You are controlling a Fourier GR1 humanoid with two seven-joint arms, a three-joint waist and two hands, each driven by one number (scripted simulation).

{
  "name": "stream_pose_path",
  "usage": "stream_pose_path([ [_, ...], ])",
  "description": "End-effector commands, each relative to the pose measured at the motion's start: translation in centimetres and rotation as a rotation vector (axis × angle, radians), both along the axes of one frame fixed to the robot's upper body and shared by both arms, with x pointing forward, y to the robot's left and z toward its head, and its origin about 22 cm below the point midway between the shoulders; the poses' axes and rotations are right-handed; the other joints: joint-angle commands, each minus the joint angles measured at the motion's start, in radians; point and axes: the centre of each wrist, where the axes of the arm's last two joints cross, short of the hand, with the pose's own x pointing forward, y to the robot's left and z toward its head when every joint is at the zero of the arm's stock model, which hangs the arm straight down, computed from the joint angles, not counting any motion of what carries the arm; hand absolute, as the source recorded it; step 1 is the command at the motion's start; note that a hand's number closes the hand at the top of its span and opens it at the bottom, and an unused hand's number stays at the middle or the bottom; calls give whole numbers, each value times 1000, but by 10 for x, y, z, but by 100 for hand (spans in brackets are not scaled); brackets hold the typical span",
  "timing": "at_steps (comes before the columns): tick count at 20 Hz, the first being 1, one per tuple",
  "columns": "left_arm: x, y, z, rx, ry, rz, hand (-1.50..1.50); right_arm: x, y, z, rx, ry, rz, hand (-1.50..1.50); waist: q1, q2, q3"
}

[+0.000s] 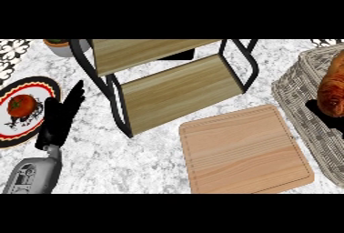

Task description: Pick the croissant from the cutting board and place it in the basket

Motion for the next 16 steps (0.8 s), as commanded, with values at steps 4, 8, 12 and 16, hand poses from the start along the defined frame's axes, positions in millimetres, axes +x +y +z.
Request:
stream_pose_path([
  [4, -6, -7, -12, -8, -3, -7, 0, 21, -57, 30, -290, 168, -254, 150, 1, 8, 1],
  [8, -12, 10, -7, 8, -4, -23, 0, 29, -97, 32, -303, 206, -305, 150, 9, 7, 2],
  [12, -1, 1, -4, 5, -8, -20, 0, 48, -143, 28, -309, 196, -353, 150, 17, 11, 3],
  [16, 7, -7, 1, -17, -12, -29, 0, 56, -175, 22, -322, 200, -295, 150, 15, 9, 2],
])
